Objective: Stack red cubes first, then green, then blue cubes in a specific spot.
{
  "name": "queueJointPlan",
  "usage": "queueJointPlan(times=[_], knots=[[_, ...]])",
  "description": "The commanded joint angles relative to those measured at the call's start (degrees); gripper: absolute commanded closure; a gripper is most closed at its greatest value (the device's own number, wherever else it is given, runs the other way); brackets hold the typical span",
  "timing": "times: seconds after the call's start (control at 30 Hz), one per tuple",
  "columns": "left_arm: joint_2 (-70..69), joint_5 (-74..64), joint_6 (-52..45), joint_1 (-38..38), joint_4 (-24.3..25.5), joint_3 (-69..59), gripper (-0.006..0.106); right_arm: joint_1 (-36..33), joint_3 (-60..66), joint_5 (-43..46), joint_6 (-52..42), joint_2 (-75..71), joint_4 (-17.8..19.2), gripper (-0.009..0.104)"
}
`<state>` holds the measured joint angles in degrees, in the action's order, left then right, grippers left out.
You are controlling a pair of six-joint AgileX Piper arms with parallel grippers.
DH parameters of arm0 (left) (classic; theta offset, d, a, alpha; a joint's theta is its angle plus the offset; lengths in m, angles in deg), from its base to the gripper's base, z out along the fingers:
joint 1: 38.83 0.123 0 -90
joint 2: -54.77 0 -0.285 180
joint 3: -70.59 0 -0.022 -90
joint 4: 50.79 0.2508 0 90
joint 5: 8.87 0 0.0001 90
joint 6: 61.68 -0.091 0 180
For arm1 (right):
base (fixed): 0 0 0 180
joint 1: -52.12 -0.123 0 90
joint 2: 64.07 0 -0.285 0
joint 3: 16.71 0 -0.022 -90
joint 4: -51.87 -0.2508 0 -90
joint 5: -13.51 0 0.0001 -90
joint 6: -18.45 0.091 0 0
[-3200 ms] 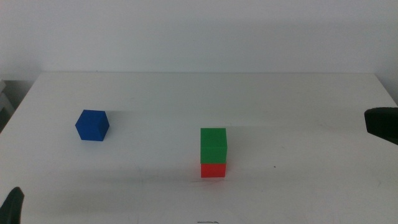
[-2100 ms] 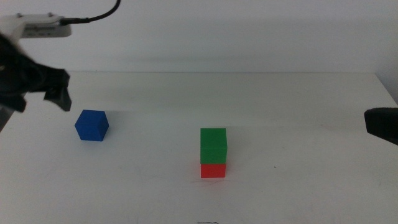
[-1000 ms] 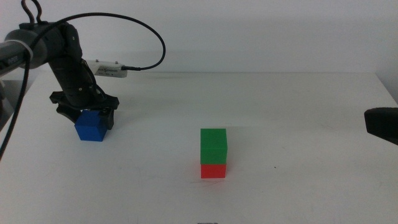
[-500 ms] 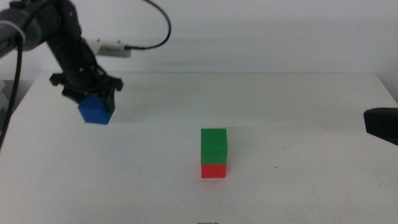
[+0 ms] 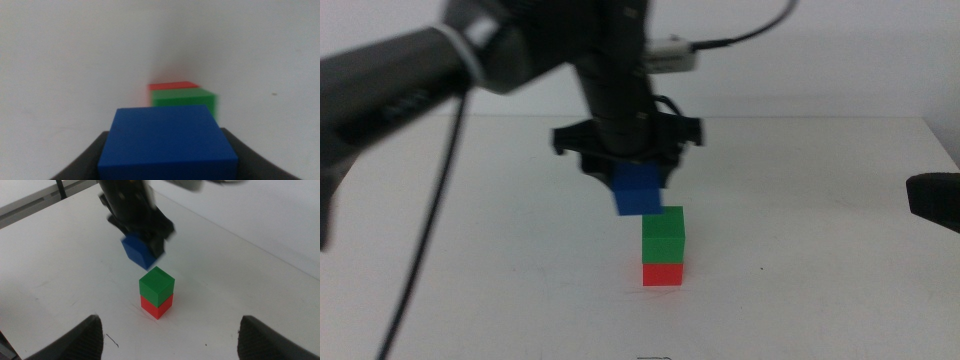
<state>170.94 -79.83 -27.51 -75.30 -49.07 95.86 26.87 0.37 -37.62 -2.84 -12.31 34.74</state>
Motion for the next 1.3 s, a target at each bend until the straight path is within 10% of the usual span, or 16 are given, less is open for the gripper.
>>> queueJointPlan(times=[0.0, 1.27], knots=[[-1.15, -4.65, 4.44, -3.07, 2.64, 4.17, 0.083, 0.40, -1.33, 3.93, -0.56, -0.19, -0.70, 0.001], [3.86, -4.11, 3.61, -4.72, 2.25, 5.32, 0.083, 0.40, -1.33, 3.93, -0.56, -0.19, -0.70, 0.001]])
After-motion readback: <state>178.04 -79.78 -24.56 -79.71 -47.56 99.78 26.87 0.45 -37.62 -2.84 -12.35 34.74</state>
